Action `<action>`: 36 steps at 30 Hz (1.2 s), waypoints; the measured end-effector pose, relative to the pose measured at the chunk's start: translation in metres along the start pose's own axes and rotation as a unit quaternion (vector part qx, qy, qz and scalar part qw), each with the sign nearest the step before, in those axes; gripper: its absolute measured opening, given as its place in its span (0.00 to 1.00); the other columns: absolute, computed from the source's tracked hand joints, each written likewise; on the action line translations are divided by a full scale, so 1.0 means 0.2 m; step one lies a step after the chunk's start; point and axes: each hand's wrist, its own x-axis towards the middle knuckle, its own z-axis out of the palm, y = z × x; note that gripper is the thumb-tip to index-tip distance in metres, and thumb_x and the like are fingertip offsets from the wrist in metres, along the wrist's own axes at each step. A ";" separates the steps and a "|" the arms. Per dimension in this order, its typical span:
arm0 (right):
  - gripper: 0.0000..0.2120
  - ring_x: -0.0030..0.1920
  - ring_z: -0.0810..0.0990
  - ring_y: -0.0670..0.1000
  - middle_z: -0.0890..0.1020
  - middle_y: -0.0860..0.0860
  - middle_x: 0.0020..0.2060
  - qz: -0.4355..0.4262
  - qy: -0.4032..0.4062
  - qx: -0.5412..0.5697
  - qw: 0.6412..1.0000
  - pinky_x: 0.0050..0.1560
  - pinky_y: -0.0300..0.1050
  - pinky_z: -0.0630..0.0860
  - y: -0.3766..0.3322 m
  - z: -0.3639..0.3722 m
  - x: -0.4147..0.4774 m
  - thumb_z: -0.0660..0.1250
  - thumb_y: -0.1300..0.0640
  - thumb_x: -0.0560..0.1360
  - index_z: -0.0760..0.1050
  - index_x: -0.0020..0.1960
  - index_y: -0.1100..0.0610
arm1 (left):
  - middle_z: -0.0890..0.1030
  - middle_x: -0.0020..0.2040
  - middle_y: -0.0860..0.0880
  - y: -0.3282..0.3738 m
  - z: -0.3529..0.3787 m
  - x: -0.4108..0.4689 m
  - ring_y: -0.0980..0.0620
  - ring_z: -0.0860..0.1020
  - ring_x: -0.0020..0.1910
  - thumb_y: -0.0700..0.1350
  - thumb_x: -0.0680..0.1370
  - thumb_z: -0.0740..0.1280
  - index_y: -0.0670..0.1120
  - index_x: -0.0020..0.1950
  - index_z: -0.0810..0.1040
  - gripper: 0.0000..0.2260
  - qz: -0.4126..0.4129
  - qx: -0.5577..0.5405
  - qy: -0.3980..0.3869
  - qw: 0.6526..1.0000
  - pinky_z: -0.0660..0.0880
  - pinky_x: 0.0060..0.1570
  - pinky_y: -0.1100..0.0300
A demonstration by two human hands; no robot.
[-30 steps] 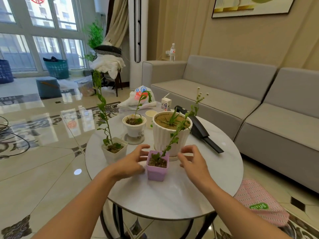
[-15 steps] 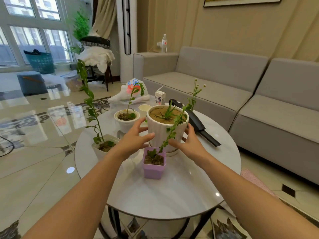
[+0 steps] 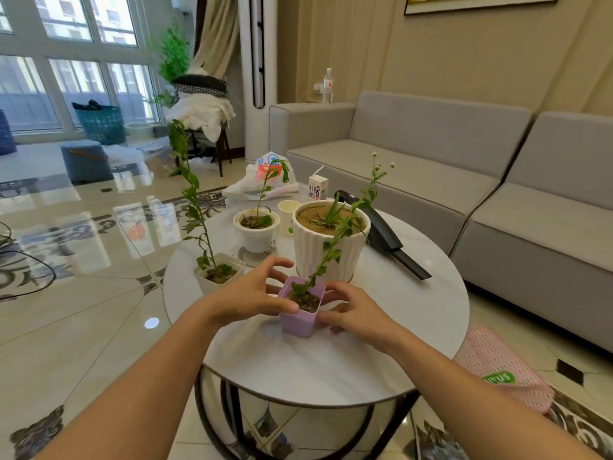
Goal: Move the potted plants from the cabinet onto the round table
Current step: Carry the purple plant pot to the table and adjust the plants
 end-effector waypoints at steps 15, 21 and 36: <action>0.34 0.55 0.83 0.49 0.81 0.52 0.63 -0.053 0.016 0.046 0.997 0.45 0.38 0.82 -0.01 0.03 -0.04 0.77 0.53 0.74 0.65 0.75 0.48 | 0.71 0.72 0.55 -0.05 0.12 -0.01 0.51 0.75 0.65 0.48 0.75 0.74 0.58 0.77 0.62 0.33 0.031 0.136 0.071 0.988 0.78 0.60 0.56; 0.24 0.56 0.82 0.52 0.81 0.52 0.58 -0.040 0.068 -0.010 0.997 0.50 0.48 0.85 -0.01 0.01 -0.02 0.77 0.51 0.73 0.72 0.64 0.48 | 0.71 0.71 0.52 -0.04 0.16 0.01 0.54 0.73 0.66 0.48 0.73 0.76 0.54 0.79 0.57 0.40 0.028 0.124 0.052 0.991 0.74 0.63 0.62; 0.17 0.50 0.82 0.50 0.79 0.50 0.55 0.020 0.152 -0.021 0.988 0.51 0.50 0.84 0.00 -0.14 -0.02 0.72 0.56 0.78 0.71 0.64 0.52 | 0.68 0.72 0.52 0.00 0.04 -0.01 0.52 0.71 0.66 0.34 0.73 0.74 0.57 0.79 0.55 0.43 -0.026 0.042 0.023 0.999 0.75 0.60 0.57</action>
